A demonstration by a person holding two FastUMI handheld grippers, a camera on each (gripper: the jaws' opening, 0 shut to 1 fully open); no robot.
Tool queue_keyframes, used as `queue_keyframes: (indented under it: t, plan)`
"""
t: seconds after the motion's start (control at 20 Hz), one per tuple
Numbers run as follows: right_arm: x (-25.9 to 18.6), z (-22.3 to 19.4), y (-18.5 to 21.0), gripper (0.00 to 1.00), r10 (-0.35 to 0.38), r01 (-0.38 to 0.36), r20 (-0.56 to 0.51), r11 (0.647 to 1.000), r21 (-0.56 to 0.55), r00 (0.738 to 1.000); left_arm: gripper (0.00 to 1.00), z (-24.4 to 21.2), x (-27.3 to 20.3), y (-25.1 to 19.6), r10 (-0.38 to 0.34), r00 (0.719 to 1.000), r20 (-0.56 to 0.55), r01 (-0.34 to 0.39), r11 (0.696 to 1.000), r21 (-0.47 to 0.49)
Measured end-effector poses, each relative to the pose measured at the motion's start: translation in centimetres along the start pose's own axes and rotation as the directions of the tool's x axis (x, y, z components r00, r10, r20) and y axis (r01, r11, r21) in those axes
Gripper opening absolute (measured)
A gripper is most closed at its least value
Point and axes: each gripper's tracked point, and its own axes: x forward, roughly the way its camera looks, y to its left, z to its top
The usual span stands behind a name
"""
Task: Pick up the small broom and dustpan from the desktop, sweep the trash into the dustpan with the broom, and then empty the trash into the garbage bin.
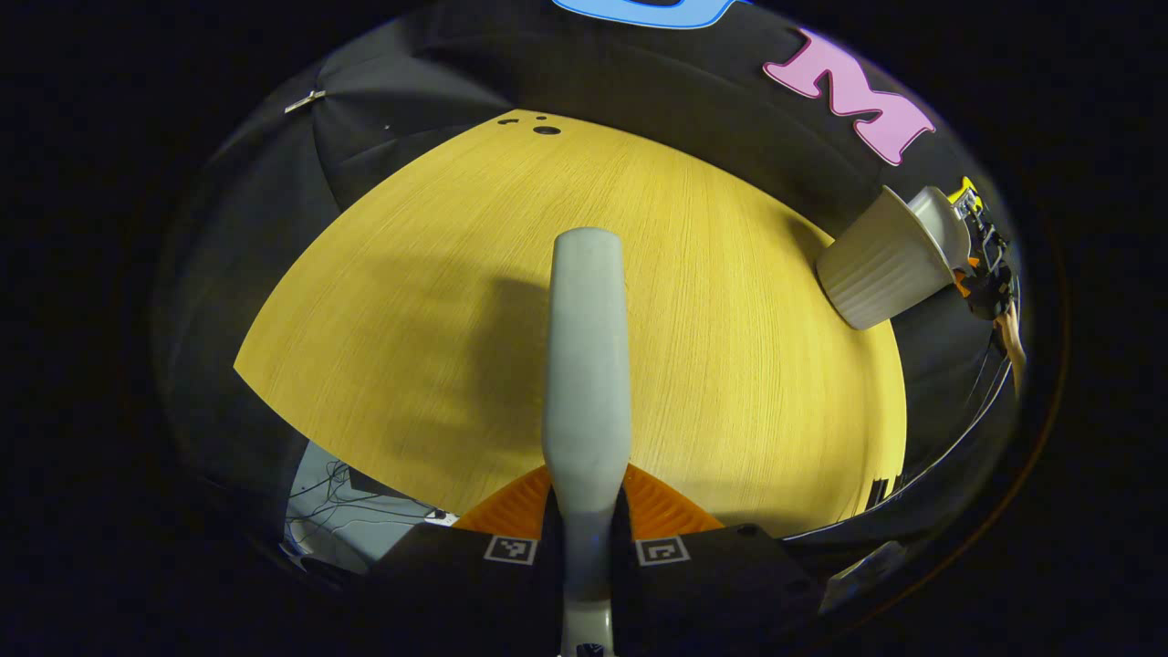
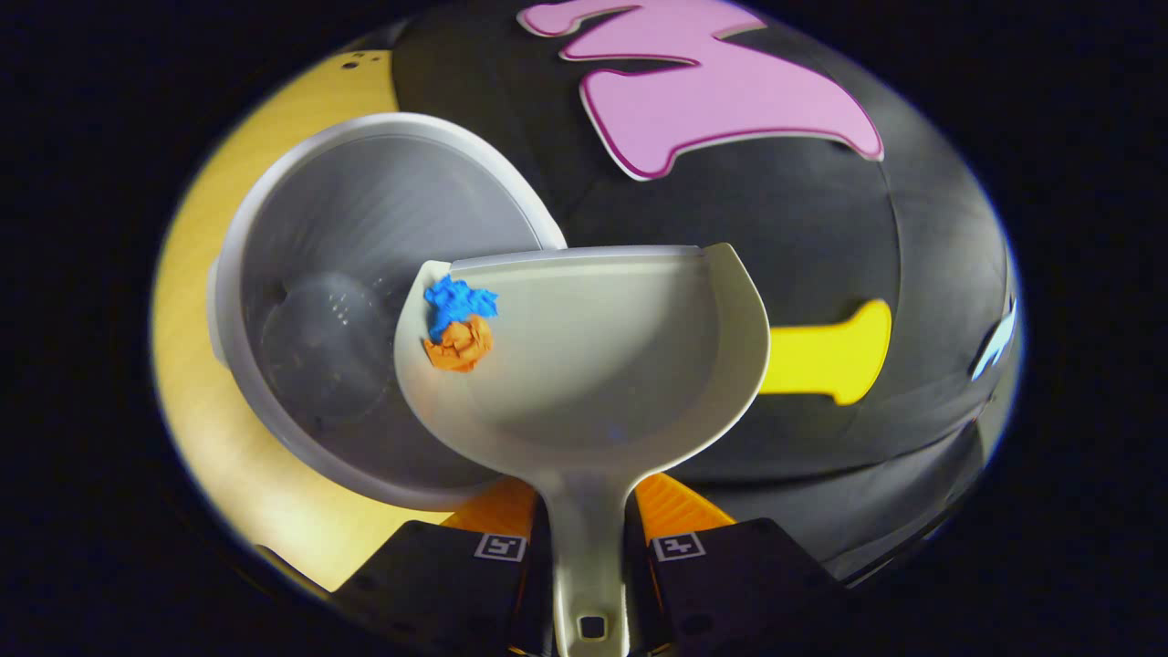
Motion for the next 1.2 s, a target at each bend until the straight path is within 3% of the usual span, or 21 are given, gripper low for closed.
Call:
queue_keyframes:
  t: [0.05, 0.1, 0.3, 0.35, 0.4, 0.7, 0.9, 0.95, 1.1, 1.2]
  plan:
    - [0.0, -0.4, -0.3, 0.39, -0.01, 0.01, 0.007, 1.0, -0.025, 1.0, 0.25, 0.0, 0.0, 0.1, 0.0, 1.0, -0.001, 0.0, 1.0, 0.0]
    - [0.2, -0.9, -0.4, 0.35, -0.012, 0.013, 0.009, 0.999, -0.039, 1.0, 0.25, 0.1, 0.0, 0.1, -0.001, 1.0, 0.0, 0.001, 1.0, 0.0]
    - [1.1, -2.0, -0.7, 0.35, -0.03, 0.031, 0.009, 0.989, -0.148, 1.0, 0.25, 0.0, 0.1, 0.1, -0.004, 1.0, 0.002, 0.004, 1.0, -0.011]
    - [1.3, -2.0, -1.0, 0.39, -0.036, 0.038, 0.019, 0.981, -0.188, 0.999, 0.25, -0.2, 0.2, 0.0, -0.005, 1.0, -0.001, 0.005, 1.0, -0.009]
    - [1.6, -1.9, -1.3, 0.35, -0.035, 0.042, 0.034, 0.976, -0.214, 0.999, 0.25, -0.2, 0.2, 0.1, -0.002, 1.0, -0.005, 0.002, 1.0, -0.006]
    - [1.3, -2.0, -1.3, 0.35, -0.027, 0.04, 0.048, 0.958, -0.284, 0.998, 0.25, -0.8, 0.4, -0.2, -0.009, 1.0, -0.014, 0.008, 1.0, -0.005]
    - [1.3, -2.3, -1.2, 0.32, -0.002, 0.009, 0.032, 0.972, -0.235, 0.999, 0.25, -1.1, 0.2, -0.2, -0.006, 1.0, -0.012, 0.006, 1.0, -0.001]
    - [1.2, -2.3, -1.2, 0.39, 0.007, -0.002, 0.022, 0.979, -0.205, 1.0, 0.25, -1.1, 0.2, -0.1, -0.005, 1.0, -0.012, 0.005, 1.0, -0.003]
    - [0.9, -1.9, -1.3, 0.35, 0.047, -0.046, 0.02, 0.997, -0.059, 0.999, 0.25, -1.4, 0.1, -0.2, -0.015, 1.0, -0.019, 0.014, 0.999, -0.035]
    - [0.2, -1.4, -1.8, 0.39, 0.049, -0.05, 0.025, 0.999, 0.016, 0.998, 0.25, -1.4, -0.1, -0.2, -0.027, 0.999, -0.019, 0.026, 0.998, -0.054]
